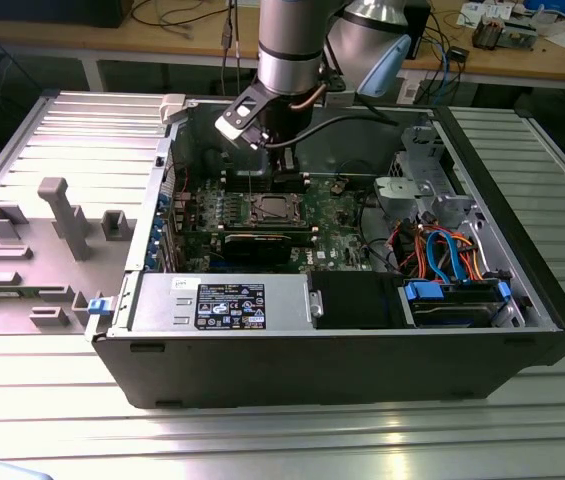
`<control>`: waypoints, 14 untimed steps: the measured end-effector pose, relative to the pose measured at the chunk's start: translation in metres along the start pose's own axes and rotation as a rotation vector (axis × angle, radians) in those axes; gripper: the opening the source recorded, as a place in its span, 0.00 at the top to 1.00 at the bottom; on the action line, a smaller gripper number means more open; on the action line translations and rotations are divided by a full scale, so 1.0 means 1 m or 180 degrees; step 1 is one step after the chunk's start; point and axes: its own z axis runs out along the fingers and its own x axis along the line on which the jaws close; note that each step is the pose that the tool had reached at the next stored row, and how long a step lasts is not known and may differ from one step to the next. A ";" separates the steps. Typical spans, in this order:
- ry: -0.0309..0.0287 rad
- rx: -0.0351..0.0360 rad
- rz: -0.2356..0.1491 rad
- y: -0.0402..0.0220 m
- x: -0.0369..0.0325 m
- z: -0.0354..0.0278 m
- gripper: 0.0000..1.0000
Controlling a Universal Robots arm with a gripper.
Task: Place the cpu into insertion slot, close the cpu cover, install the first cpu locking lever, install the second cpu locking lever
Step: 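Install the first cpu locking lever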
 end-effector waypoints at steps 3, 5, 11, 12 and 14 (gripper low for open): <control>-0.0001 0.0001 -0.0036 0.0000 0.0000 -0.0002 0.89; -0.0002 0.0003 -0.0110 -0.0001 -0.0001 -0.0003 0.89; -0.0004 0.0007 -0.0338 -0.0001 -0.0001 -0.0003 0.89; -0.0004 0.0007 -0.0367 0.0000 -0.0001 -0.0002 0.89; -0.0004 0.0008 -0.0410 0.0000 0.0000 -0.0002 0.89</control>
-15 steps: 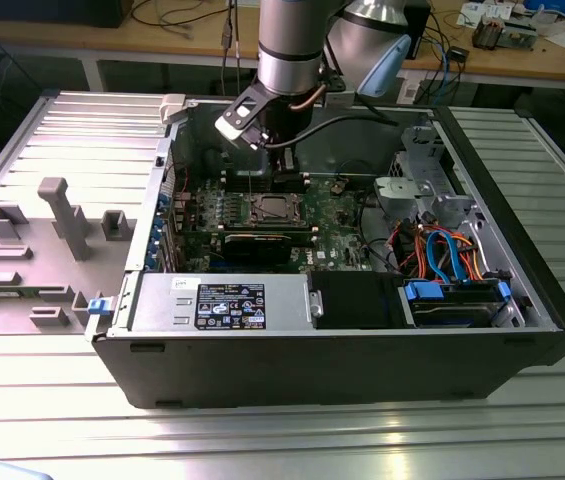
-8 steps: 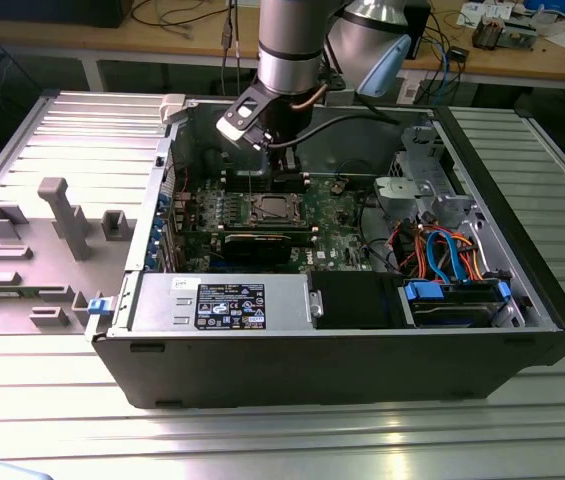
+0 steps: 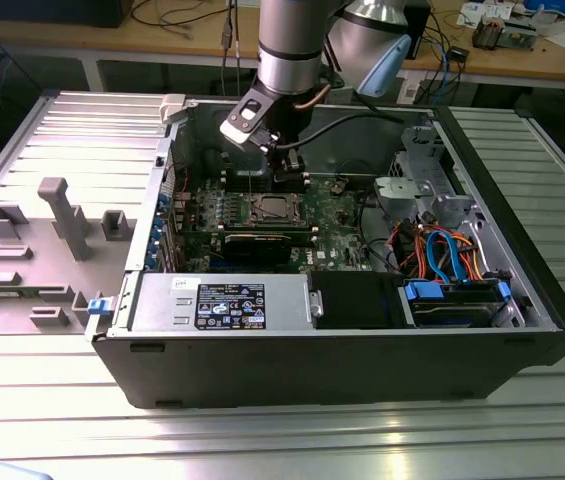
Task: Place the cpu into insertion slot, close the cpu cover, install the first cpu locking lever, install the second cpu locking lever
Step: 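Install the first cpu locking lever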
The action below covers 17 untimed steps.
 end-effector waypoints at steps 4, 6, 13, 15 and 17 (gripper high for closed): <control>0.0000 0.0000 -0.0007 0.0000 0.0000 0.0000 0.89; 0.0000 0.0000 -0.0009 0.0000 0.0000 0.0000 0.89; -0.0001 0.0003 -0.0165 0.0000 0.0000 0.0000 0.89; -0.0002 0.0005 -0.0271 0.0000 0.0000 0.0000 0.89; -0.0003 0.0007 -0.0393 0.0000 0.0000 0.0000 0.89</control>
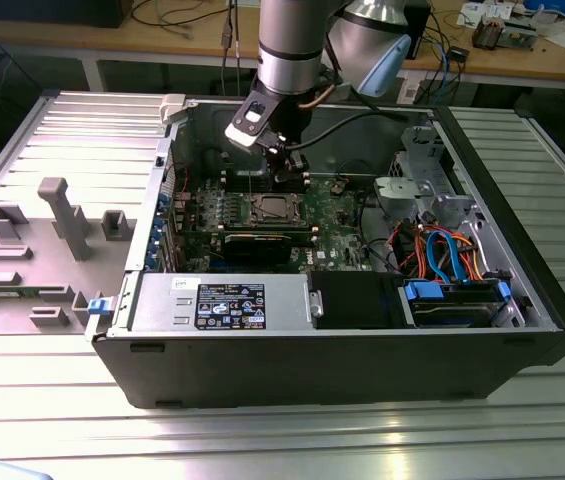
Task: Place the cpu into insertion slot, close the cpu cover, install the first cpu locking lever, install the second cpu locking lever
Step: 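Install the first cpu locking lever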
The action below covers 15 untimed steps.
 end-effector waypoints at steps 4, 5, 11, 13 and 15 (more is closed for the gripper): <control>-0.0002 0.0005 -0.0285 0.0000 0.0000 0.0000 0.89; -0.0003 0.0006 -0.0328 0.0000 0.0000 0.0000 0.89; -0.0004 0.0008 -0.0479 0.0000 0.0000 0.0000 0.89; -0.0004 0.0009 -0.0479 -0.0001 0.0000 0.0000 0.89; -0.0004 0.0008 -0.0479 -0.0005 0.0003 0.0000 0.89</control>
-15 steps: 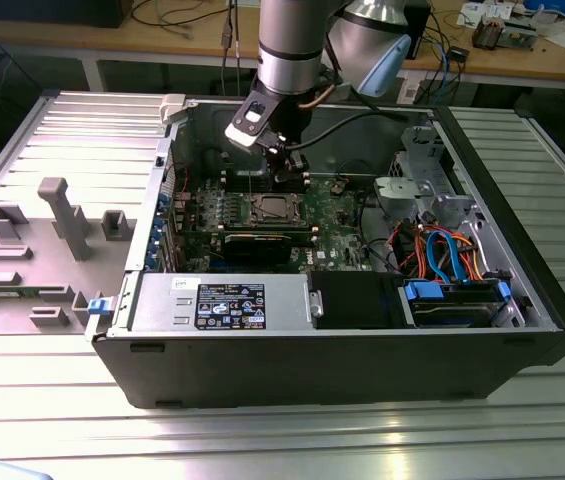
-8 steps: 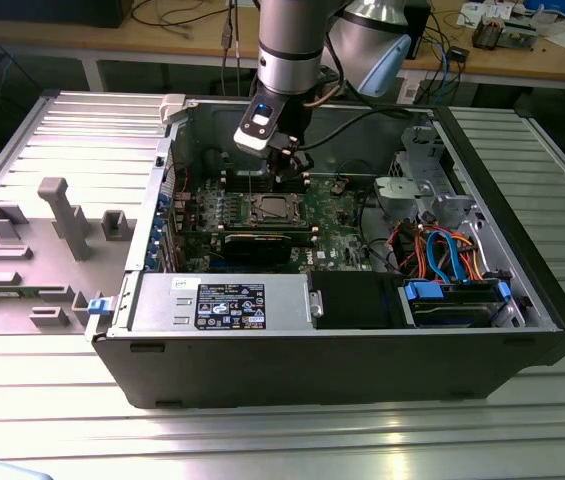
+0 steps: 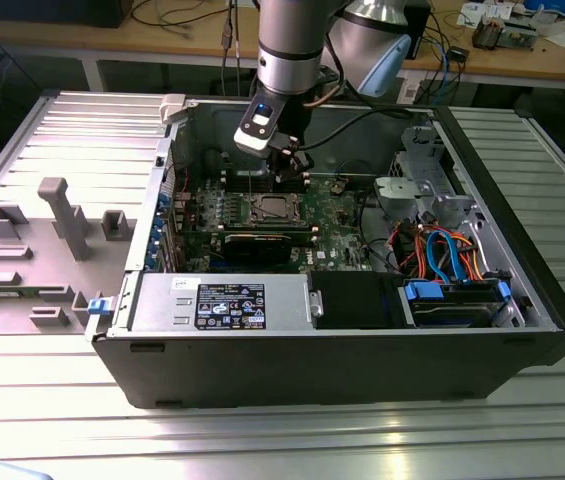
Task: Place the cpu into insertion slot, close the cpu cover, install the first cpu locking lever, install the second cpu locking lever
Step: 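Install the first cpu locking lever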
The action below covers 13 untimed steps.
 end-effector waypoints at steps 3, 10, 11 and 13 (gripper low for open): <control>0.0000 0.0000 0.0000 -0.0009 0.0005 0.0000 0.89; 0.0000 0.0000 -0.0001 -0.0022 0.0013 0.0000 0.89; 0.0000 0.0000 0.0000 -0.0023 0.0014 0.0000 0.89; 0.0000 0.0000 0.0000 -0.0023 0.0014 0.0000 0.89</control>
